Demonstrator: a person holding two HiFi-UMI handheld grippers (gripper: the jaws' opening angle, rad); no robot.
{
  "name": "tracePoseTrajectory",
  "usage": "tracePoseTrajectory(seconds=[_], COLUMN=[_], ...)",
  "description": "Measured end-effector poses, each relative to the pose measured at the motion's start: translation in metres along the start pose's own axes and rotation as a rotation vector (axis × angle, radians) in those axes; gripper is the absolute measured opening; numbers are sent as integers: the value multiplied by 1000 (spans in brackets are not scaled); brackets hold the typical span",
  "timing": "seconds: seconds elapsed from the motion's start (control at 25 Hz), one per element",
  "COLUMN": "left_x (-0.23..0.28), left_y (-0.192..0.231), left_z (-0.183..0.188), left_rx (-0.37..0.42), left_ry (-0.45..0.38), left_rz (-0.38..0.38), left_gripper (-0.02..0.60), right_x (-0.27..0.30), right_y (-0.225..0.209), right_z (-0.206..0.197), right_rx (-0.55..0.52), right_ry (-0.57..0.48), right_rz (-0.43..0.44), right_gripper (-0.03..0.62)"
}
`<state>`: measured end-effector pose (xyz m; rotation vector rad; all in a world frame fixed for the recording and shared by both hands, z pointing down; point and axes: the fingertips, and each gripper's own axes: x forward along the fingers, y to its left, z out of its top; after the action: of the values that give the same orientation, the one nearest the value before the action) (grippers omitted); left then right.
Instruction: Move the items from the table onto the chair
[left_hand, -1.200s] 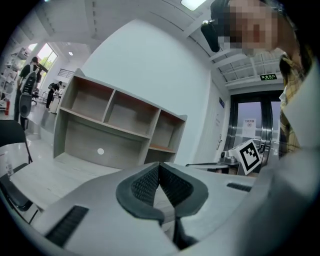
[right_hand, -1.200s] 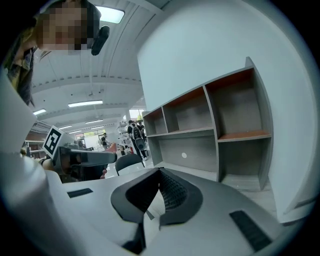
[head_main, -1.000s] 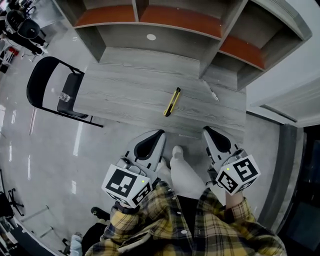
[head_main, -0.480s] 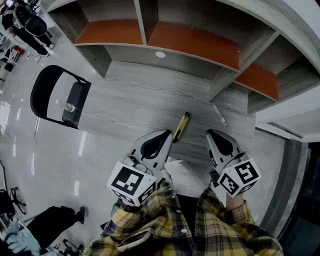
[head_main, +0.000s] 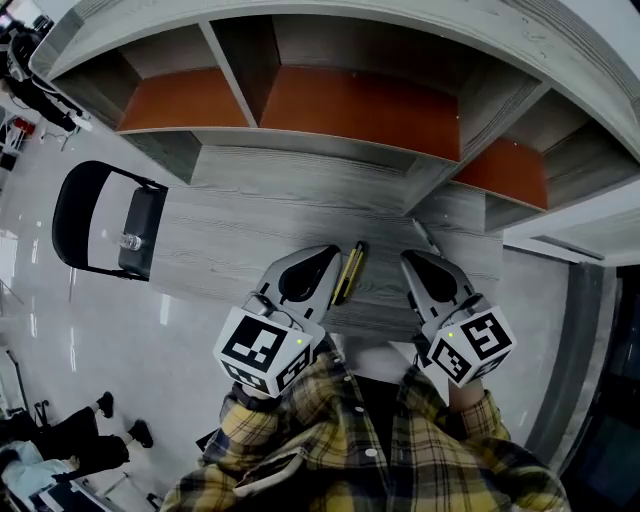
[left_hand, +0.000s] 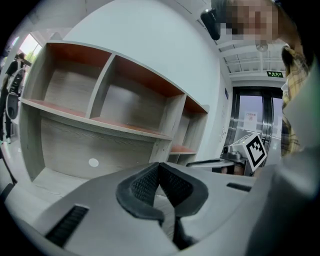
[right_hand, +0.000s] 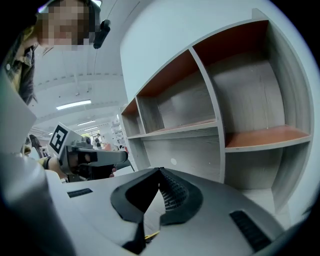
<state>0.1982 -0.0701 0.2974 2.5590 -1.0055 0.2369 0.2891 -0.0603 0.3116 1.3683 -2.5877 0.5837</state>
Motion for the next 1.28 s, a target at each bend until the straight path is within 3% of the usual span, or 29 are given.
tracePoseTrajectory(seconds=[0.44, 0.64, 0.84, 1.08, 1.28], left_x=[28, 35, 39, 45, 55], left_y=[-18, -24, -19, -9, 4], left_z=[-6, -9, -17, -42, -76], left_rx=[61, 54, 20, -20, -29], left_ry=[79, 97, 126, 195, 259], left_rz=[-171, -205, -191, -161, -109], left_gripper=[5, 5, 16, 149, 187], right_x=[-31, -40, -44, -43, -39], right_y=[-12, -11, -12, -15, -18], right_z=[4, 2, -3, -13, -24], right_rx=[44, 55, 70, 88, 105], right_ry=[-57, -69, -66, -45, -19], right_rz=[-191, -233, -248, -249, -240], right_gripper=[17, 17, 17, 17, 17])
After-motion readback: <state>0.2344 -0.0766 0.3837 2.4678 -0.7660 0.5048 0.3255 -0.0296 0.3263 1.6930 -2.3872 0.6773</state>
